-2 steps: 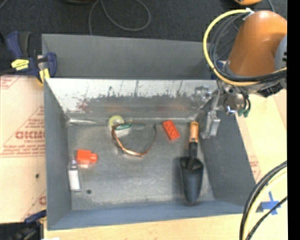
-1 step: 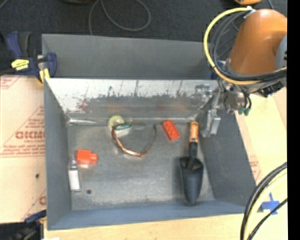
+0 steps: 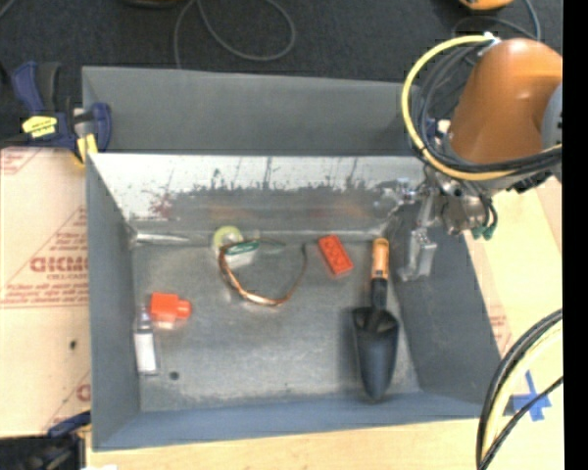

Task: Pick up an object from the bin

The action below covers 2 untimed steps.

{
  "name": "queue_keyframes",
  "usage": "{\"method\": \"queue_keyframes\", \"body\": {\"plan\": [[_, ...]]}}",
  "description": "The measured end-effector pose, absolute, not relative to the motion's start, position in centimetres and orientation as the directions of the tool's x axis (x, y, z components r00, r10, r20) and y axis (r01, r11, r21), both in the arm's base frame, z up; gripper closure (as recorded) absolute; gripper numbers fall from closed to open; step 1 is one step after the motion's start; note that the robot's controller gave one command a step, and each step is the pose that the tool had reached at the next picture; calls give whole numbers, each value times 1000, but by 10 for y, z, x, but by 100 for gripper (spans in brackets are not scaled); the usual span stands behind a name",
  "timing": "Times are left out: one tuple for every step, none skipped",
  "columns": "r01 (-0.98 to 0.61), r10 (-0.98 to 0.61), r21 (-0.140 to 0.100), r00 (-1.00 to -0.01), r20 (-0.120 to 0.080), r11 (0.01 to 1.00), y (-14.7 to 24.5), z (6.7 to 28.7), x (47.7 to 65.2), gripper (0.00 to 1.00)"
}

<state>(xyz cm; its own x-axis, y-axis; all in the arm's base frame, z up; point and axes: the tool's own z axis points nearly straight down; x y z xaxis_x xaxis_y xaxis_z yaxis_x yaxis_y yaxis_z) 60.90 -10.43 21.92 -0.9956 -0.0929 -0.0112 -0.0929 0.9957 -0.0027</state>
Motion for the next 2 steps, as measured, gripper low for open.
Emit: {"method": "queue_keyframes", "body": {"plan": [[-168, -168, -4, -986, -7, 986, -114, 174, 606, 0], [-78, -78, -2, -997, -10, 997, -114, 141, 596, 0]]}}
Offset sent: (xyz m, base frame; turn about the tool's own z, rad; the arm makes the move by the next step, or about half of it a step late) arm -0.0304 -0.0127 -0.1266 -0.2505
